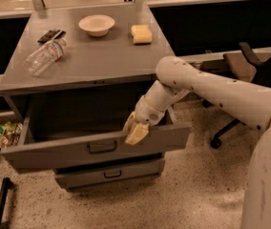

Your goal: Open top drawer

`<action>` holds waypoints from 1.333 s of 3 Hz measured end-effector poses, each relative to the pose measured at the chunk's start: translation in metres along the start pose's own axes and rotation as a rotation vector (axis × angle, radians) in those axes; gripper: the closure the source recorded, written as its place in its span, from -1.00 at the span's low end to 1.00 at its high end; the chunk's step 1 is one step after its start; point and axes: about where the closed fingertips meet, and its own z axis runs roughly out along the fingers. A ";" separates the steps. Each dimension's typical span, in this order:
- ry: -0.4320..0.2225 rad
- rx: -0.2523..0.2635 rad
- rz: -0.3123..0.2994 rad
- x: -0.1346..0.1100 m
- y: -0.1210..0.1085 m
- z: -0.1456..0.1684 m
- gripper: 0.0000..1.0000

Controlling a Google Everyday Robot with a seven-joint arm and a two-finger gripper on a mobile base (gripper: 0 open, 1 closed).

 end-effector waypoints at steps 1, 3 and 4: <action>-0.006 0.016 -0.001 -0.002 0.000 -0.005 0.54; -0.010 0.111 -0.027 -0.016 -0.013 -0.033 -0.39; 0.006 0.162 -0.040 -0.022 -0.022 -0.049 -0.85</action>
Offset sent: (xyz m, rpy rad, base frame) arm 0.0148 -0.0121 0.0467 0.0511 -0.1108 -0.0886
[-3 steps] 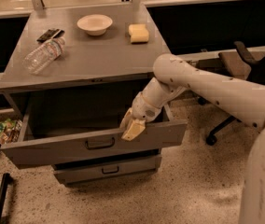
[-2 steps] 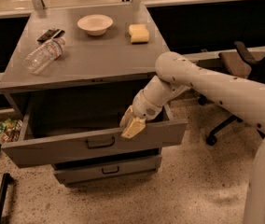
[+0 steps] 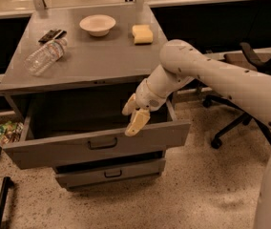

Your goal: Open top drawer

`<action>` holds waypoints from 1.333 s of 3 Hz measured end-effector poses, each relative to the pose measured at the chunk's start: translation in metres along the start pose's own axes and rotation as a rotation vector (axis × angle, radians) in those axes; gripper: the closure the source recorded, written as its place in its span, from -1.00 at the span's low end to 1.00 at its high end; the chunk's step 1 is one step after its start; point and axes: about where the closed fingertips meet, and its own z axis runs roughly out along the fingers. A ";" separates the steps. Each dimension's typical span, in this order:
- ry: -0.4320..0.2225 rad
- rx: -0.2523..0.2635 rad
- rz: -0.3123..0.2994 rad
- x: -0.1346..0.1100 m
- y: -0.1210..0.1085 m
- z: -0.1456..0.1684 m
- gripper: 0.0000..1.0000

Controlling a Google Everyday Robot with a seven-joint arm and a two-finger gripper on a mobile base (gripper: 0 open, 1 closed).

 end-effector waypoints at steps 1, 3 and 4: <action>0.017 0.036 -0.005 0.000 -0.009 -0.008 -0.91; 0.036 0.117 0.028 0.011 -0.026 -0.014 0.02; 0.036 0.165 0.069 0.019 -0.035 -0.021 0.48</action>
Offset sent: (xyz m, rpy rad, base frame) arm 0.0297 -0.0158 0.0060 -0.0479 -0.1071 -0.0787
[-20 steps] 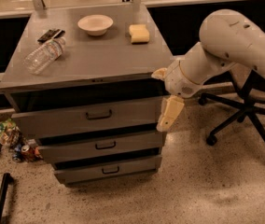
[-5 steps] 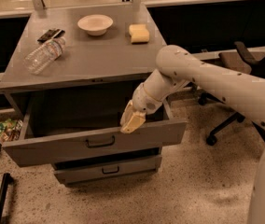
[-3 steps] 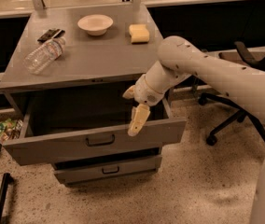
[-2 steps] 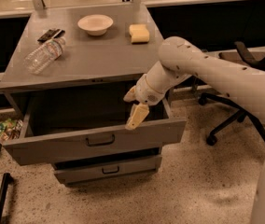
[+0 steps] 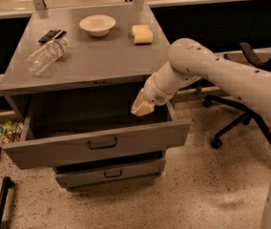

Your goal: Open top drawer

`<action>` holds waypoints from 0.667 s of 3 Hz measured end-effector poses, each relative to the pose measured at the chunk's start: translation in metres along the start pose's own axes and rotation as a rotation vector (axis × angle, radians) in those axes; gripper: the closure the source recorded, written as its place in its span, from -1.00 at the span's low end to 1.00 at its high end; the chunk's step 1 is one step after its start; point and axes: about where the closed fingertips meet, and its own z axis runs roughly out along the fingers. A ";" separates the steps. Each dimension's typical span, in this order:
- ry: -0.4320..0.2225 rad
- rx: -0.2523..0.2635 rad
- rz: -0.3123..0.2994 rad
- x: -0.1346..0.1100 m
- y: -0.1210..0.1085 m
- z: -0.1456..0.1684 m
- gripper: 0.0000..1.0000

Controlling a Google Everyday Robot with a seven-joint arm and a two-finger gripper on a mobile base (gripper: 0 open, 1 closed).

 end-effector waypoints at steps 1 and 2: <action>0.027 0.063 0.005 0.010 -0.010 0.013 1.00; 0.062 0.111 -0.017 0.016 -0.019 0.029 1.00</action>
Offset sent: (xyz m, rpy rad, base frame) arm 0.0362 0.0040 -0.0463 -0.1058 -0.1651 -0.0761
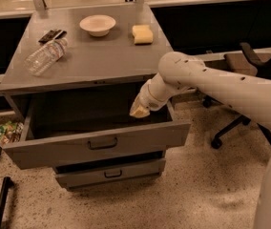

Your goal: Open top drawer

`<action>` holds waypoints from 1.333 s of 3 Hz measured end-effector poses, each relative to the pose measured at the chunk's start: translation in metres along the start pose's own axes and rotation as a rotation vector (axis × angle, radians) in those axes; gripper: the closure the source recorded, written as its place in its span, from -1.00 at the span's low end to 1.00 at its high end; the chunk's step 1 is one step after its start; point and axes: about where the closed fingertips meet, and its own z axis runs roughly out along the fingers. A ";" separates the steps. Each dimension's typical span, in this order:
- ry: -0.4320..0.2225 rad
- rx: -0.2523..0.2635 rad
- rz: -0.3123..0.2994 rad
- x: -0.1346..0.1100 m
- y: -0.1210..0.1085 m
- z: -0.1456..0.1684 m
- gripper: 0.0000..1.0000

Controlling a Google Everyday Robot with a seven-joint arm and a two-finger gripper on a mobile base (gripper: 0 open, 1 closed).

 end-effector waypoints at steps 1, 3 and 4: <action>0.010 0.014 -0.046 -0.006 -0.005 0.025 1.00; 0.003 -0.081 -0.060 -0.012 0.025 0.056 1.00; -0.026 -0.168 -0.041 -0.012 0.048 0.062 1.00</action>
Offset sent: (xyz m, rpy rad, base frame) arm -0.0020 0.0439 -0.0431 -0.0252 -0.0017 0.0957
